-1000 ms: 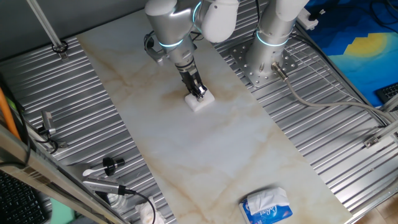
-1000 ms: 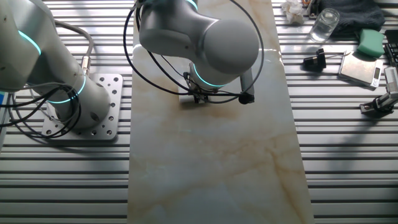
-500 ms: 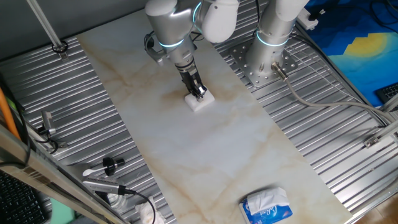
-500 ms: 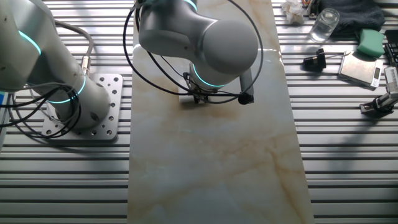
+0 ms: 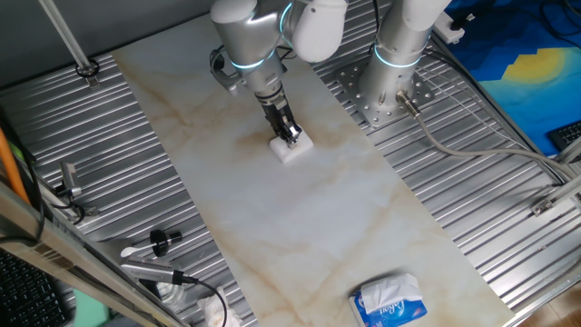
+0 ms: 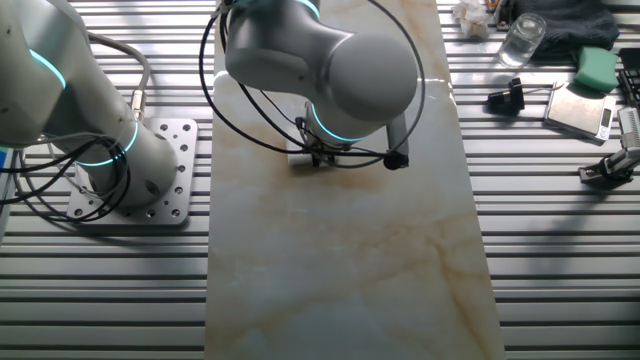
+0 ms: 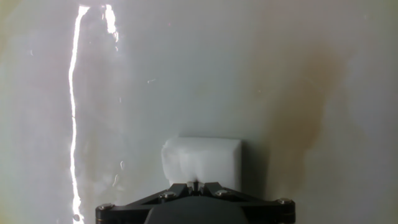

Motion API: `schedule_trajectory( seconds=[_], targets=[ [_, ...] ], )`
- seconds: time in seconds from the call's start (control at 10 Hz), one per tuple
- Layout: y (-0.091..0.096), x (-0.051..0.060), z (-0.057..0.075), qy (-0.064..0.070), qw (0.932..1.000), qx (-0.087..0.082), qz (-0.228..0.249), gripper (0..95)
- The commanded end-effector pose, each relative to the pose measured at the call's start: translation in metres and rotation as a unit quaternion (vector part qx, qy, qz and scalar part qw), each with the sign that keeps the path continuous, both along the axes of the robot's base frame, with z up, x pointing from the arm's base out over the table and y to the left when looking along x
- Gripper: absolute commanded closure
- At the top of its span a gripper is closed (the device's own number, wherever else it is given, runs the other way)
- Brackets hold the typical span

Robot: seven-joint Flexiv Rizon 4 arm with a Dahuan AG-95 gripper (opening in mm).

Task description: Clean the tabletop with a sponge

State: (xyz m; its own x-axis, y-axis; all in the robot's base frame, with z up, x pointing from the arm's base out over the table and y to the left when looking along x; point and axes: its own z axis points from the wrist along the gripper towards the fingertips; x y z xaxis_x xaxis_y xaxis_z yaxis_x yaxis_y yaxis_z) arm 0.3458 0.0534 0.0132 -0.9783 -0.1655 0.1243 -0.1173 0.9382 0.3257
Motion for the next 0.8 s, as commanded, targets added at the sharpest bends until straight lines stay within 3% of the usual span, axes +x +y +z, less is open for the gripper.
schedule_trajectory(
  seconds=[0.1,0.8],
  targets=[
    [-0.0005,0.0002,0.0000,0.002,1.0000,-0.005,-0.005,95.0],
    [0.0013,-0.0001,-0.0020,0.008,1.0000,-0.004,-0.002,95.0]
  ],
)
